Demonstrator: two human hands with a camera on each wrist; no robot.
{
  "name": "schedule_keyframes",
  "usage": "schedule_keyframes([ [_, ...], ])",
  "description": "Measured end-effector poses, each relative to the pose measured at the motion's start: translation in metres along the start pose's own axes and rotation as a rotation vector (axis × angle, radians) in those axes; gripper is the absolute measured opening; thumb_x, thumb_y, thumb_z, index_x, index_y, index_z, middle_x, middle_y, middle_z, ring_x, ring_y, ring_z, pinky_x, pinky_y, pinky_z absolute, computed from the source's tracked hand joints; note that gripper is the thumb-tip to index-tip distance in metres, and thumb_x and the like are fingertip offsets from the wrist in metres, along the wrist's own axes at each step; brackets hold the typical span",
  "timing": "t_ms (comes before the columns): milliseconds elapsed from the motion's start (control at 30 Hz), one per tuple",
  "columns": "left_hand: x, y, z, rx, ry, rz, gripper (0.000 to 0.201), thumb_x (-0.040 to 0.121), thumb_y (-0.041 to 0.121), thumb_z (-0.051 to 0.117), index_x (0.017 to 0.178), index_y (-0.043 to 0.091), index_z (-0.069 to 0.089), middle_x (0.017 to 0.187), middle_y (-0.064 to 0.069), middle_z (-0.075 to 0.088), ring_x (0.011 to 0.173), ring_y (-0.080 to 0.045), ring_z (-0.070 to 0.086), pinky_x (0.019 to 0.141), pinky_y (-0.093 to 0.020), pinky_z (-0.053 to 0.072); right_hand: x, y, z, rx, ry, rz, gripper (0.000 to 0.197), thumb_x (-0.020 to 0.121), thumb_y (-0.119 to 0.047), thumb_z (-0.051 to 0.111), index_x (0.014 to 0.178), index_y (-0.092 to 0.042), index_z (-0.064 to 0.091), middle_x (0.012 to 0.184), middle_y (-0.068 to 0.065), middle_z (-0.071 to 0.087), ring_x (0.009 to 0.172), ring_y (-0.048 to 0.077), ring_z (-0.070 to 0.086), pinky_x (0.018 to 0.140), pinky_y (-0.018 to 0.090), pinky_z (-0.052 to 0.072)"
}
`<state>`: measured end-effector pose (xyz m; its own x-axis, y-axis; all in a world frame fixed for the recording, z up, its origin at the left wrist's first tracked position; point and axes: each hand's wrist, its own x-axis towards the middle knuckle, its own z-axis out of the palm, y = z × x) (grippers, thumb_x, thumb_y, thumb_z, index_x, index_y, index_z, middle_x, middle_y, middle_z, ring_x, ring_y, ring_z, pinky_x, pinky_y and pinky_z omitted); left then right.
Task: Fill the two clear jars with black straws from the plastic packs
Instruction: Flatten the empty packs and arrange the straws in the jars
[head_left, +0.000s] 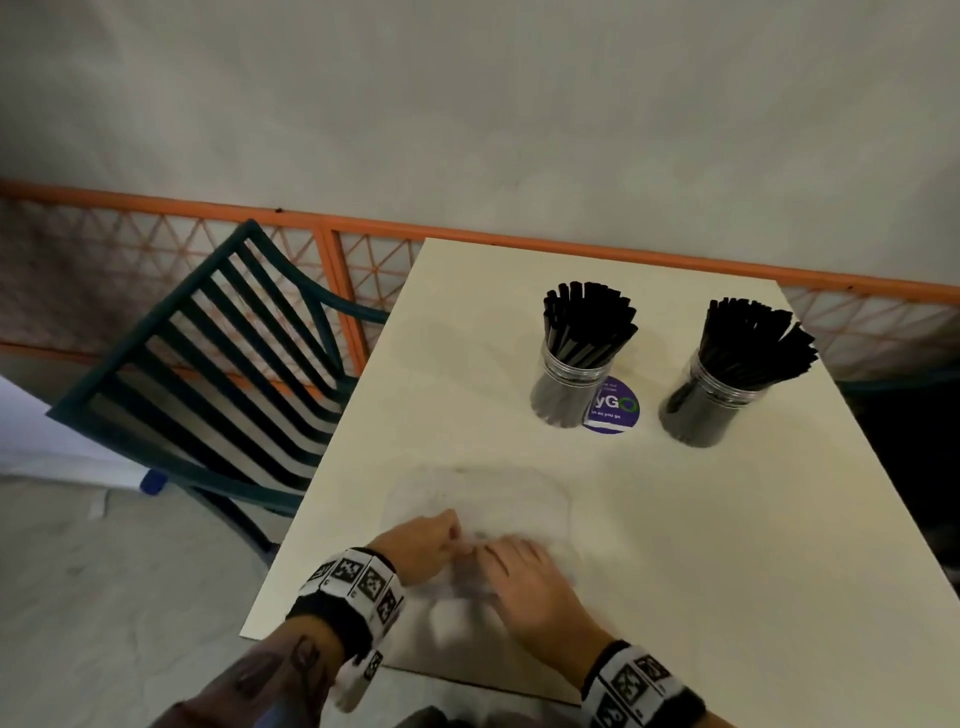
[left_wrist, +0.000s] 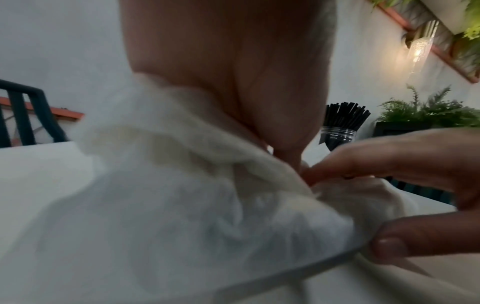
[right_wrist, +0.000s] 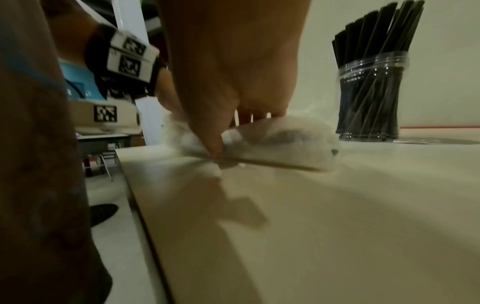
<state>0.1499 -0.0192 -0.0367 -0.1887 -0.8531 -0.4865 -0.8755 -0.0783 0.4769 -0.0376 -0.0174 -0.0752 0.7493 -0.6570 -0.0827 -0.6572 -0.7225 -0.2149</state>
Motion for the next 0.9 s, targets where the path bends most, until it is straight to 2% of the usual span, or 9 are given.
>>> schedule_keyframes([
  [100, -0.007, -0.002, 0.006, 0.244, 0.325, 0.230, 0.013, 0.085, 0.031, 0.046, 0.087, 0.020, 0.053, 0.083, 0.000, 0.058, 0.070, -0.017, 0.054, 0.064, -0.030, 0.051, 0.012, 0.001, -0.011, 0.089, 0.023, 0.065, 0.029, 0.081, -0.022, 0.044, 0.105, -0.019, 0.061, 0.098, -0.001, 0.067, 0.088, 0.018, 0.065, 0.082, 0.024, 0.049],
  [167, -0.019, 0.002, 0.018, 0.393, 0.396, 0.253, 0.023, 0.072, 0.045, 0.050, 0.084, 0.027, 0.056, 0.086, 0.006, 0.061, 0.074, -0.012, 0.057, 0.073, -0.024, 0.047, 0.021, 0.007, -0.023, 0.235, -0.063, 0.135, 0.028, 0.092, -0.018, 0.042, 0.117, -0.012, 0.051, 0.112, 0.010, 0.064, 0.102, 0.029, 0.059, 0.091, 0.033, 0.043],
  [267, -0.023, 0.001, 0.031, 0.472, 0.338, 0.231, 0.043, 0.051, 0.055, 0.064, 0.084, 0.028, 0.061, 0.079, 0.011, 0.064, 0.070, -0.009, 0.061, 0.078, -0.027, 0.032, 0.025, 0.020, -0.039, 0.429, -0.230, 0.223, 0.025, 0.096, -0.020, 0.039, 0.113, -0.007, 0.052, 0.113, 0.018, 0.063, 0.103, 0.035, 0.057, 0.081, 0.034, 0.041],
  [333, -0.016, -0.005, 0.037, 0.490, 0.333, 0.223, 0.023, 0.058, 0.038, 0.056, 0.079, 0.028, 0.055, 0.067, 0.012, 0.063, 0.060, -0.010, 0.060, 0.074, -0.026, 0.030, 0.021, 0.026, -0.043, 0.498, -0.323, 0.235, 0.025, 0.098, -0.020, 0.039, 0.108, -0.003, 0.055, 0.112, 0.020, 0.061, 0.103, 0.033, 0.055, 0.074, 0.028, 0.033],
  [433, -0.003, -0.009, 0.036, 0.367, 0.273, 0.183, 0.012, 0.065, 0.032, 0.043, 0.063, 0.026, 0.053, 0.057, 0.009, 0.061, 0.054, -0.013, 0.061, 0.066, -0.020, 0.032, 0.008, 0.024, -0.041, 0.450, -0.186, 0.205, 0.019, 0.096, -0.019, 0.041, 0.099, -0.010, 0.056, 0.094, 0.007, 0.062, 0.095, 0.028, 0.053, 0.070, 0.027, 0.033],
  [533, 0.004, -0.001, 0.028, 0.169, 0.115, 0.219, 0.025, 0.079, 0.036, 0.035, 0.079, 0.019, 0.054, 0.091, -0.004, 0.067, 0.088, -0.025, 0.060, 0.074, -0.030, 0.035, -0.018, 0.017, -0.025, 0.195, 0.146, 0.232, 0.022, 0.086, -0.028, 0.047, 0.104, -0.021, 0.057, 0.096, -0.002, 0.064, 0.091, 0.017, 0.057, 0.086, 0.023, 0.033],
  [667, 0.010, 0.012, 0.026, 0.124, -0.158, 0.182, 0.033, 0.084, 0.045, 0.036, 0.082, 0.018, 0.055, 0.101, -0.007, 0.063, 0.098, -0.025, 0.056, 0.075, -0.028, 0.033, -0.050, 0.006, -0.001, 0.108, 0.032, 0.184, 0.046, 0.074, -0.056, 0.050, 0.110, -0.028, 0.054, 0.102, -0.011, 0.065, 0.093, 0.008, 0.058, 0.098, 0.031, 0.030],
  [767, 0.008, 0.028, 0.039, 0.240, -0.045, 0.240, 0.050, 0.075, 0.060, 0.021, 0.082, 0.022, 0.053, 0.097, -0.001, 0.055, 0.096, -0.022, 0.052, 0.076, -0.030, 0.030, -0.060, 0.010, 0.007, 0.059, 0.018, 0.206, 0.027, 0.070, -0.043, 0.053, 0.092, -0.029, 0.061, 0.081, -0.012, 0.066, 0.073, 0.009, 0.060, 0.081, 0.025, 0.032],
  [900, -0.008, 0.058, 0.052, 0.349, 0.153, 0.381, 0.071, 0.073, 0.077, 0.030, 0.115, 0.025, 0.053, 0.112, 0.006, 0.057, 0.105, -0.010, 0.047, 0.087, -0.028, 0.031, -0.074, 0.025, -0.011, 0.046, -0.026, 0.348, 0.028, 0.071, -0.044, 0.038, 0.064, -0.030, 0.061, 0.063, -0.012, 0.064, 0.063, 0.007, 0.060, 0.069, 0.022, 0.031],
])
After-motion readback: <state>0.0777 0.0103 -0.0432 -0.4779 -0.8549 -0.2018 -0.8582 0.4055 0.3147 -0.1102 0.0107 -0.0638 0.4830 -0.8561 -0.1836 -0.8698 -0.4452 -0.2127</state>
